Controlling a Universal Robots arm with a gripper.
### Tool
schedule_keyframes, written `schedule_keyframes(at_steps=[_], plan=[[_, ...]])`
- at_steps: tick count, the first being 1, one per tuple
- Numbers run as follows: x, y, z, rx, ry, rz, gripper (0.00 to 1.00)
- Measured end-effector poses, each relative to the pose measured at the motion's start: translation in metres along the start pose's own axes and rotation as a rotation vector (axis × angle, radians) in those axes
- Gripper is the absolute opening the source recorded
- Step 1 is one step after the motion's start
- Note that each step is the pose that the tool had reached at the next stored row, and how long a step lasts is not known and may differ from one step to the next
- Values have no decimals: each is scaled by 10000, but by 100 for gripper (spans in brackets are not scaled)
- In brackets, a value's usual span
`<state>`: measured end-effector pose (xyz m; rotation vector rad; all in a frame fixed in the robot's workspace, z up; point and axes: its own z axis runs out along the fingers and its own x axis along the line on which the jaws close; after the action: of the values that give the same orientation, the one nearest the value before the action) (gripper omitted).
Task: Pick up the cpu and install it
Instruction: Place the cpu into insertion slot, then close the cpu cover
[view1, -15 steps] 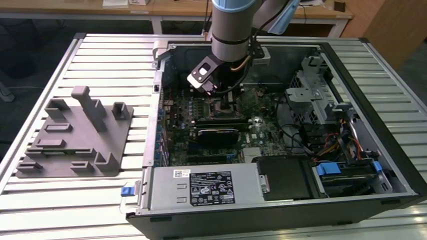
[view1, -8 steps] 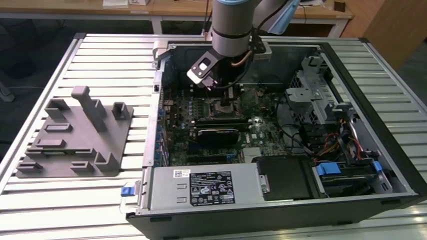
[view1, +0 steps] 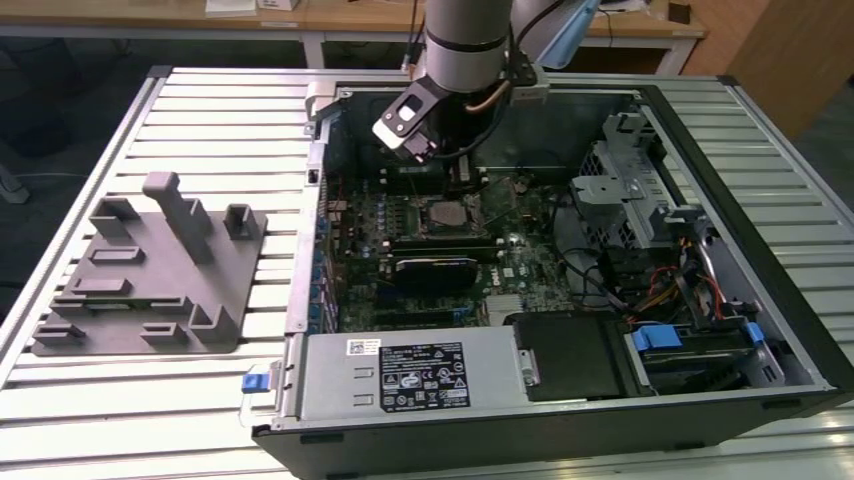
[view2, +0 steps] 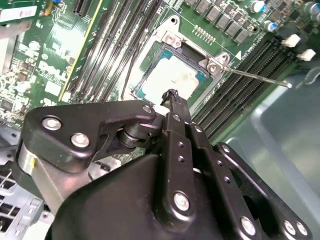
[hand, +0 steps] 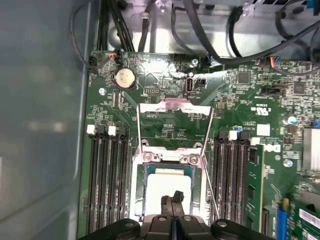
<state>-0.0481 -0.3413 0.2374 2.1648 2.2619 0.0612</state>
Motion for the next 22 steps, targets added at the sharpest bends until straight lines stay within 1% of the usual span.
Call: schedule_keyframes(at_steps=[2,3,19,22], plan=[[0,1,-32,-1,-1,0,11],[1,2,-36,-1,0,-1,11],[2,-10,-52,-9,1,-1,11],[2,-9,-79,-9,1,1,11]])
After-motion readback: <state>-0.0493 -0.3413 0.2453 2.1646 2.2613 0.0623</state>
